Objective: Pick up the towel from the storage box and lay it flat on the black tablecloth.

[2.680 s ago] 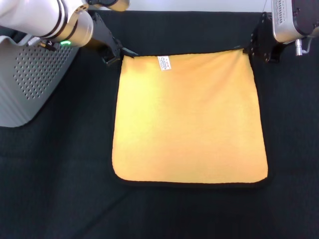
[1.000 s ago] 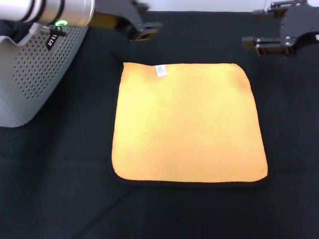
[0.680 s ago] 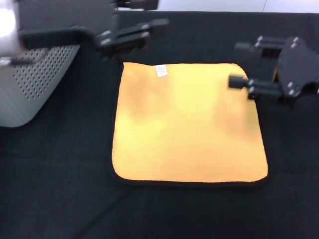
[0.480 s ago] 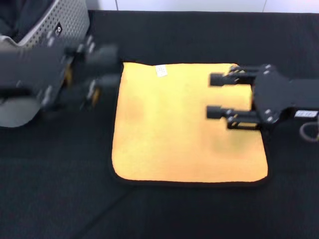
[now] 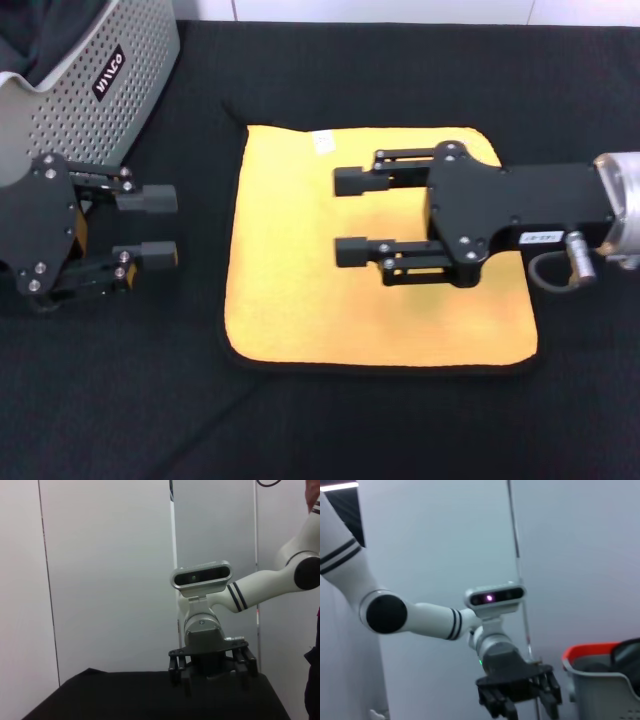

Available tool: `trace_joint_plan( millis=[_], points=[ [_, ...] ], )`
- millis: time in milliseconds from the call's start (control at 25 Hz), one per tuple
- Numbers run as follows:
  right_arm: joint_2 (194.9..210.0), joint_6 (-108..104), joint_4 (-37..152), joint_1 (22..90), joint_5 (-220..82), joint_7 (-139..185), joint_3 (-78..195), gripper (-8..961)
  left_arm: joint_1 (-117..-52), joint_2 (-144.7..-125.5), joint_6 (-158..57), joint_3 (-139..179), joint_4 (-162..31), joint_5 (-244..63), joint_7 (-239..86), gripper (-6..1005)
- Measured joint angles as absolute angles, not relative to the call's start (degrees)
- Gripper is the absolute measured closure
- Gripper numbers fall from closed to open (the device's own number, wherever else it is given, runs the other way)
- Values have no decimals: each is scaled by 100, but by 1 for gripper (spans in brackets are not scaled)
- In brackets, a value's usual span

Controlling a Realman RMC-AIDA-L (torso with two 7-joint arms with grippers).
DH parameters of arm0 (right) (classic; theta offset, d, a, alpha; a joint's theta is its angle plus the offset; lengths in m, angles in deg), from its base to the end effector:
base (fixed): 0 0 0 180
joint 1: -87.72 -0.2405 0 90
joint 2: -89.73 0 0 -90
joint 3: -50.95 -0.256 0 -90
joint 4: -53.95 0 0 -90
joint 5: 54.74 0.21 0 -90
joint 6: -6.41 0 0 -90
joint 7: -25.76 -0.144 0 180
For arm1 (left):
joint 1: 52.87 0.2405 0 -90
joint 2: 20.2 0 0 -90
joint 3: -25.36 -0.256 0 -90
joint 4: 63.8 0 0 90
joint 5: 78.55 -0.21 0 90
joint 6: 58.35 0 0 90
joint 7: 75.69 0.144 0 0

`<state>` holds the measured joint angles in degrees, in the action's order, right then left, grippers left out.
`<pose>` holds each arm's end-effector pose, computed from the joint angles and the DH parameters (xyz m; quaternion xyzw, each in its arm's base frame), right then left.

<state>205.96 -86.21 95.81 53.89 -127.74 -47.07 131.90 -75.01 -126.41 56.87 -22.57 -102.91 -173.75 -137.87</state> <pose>0.1386 0.3176 -0.0255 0.9270 -0.0039 -0.3735 0.0345 -0.2702 0.2716 0.0967 -0.9429 0.0067 -0.3246 0.0744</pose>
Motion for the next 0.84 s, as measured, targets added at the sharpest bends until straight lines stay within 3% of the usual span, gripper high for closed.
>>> trace_joint_plan(
  millis=[160, 400, 840],
  points=[
    [20594, -8530, 9356, 5332, -12259, -4508, 13495, 345, -7491, -12642, 5694, -2223, -10251, -17394, -13800, 564],
    [20592, -8329, 9307, 5250, -12060, -4488, 13730, 177, -7525, -12612, 5778, -2236, -10279, -17391, -13704, 555],
    [20592, -8172, 9046, 5007, -12053, -4503, 13934, 160, -7601, -12590, 5784, -1772, -10238, -17357, -14064, 446]
  ],
)
